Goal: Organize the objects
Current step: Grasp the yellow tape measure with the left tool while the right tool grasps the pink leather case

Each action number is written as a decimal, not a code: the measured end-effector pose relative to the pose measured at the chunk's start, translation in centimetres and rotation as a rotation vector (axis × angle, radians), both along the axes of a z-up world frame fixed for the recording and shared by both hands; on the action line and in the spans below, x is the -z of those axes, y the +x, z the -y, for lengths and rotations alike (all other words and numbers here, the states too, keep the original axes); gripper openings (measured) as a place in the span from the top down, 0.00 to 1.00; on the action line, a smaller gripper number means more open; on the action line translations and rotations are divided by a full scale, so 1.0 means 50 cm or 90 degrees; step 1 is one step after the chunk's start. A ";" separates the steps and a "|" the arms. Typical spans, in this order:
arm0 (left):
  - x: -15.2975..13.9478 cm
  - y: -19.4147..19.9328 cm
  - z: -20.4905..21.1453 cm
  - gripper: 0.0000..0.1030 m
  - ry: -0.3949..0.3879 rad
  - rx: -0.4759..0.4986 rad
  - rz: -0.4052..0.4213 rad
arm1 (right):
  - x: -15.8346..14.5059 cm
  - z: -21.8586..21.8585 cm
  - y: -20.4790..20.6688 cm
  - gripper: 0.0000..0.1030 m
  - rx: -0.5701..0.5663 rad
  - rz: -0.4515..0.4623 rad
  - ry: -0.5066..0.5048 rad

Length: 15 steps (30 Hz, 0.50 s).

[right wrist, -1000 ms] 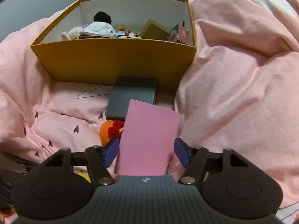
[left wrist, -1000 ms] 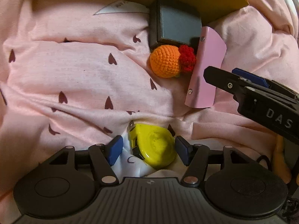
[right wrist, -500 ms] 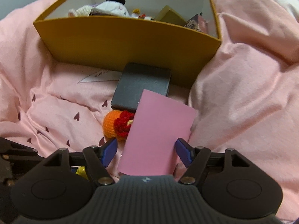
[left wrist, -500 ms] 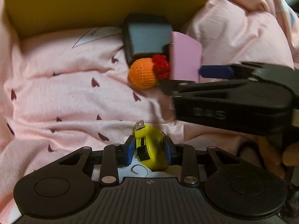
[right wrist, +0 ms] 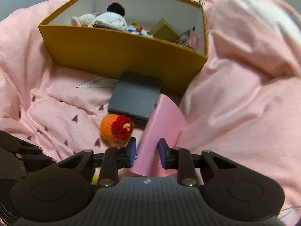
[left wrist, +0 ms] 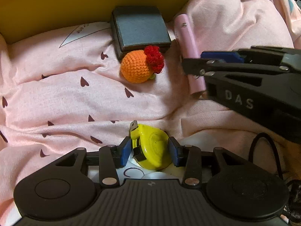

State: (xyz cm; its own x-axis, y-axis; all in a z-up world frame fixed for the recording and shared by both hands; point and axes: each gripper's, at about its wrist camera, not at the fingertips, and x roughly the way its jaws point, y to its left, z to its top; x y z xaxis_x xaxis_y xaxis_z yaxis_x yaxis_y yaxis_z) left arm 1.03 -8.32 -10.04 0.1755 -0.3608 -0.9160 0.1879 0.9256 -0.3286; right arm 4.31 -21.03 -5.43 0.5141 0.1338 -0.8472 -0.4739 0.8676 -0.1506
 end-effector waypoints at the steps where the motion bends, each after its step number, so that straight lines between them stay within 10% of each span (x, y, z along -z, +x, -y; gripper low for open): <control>1: -0.003 -0.001 0.001 0.58 0.001 -0.002 0.006 | -0.004 -0.006 -0.009 0.74 -0.003 0.015 -0.015; 15: -0.020 -0.011 0.024 0.68 0.015 0.032 0.049 | 0.043 -0.045 0.060 0.61 0.015 -0.008 -0.021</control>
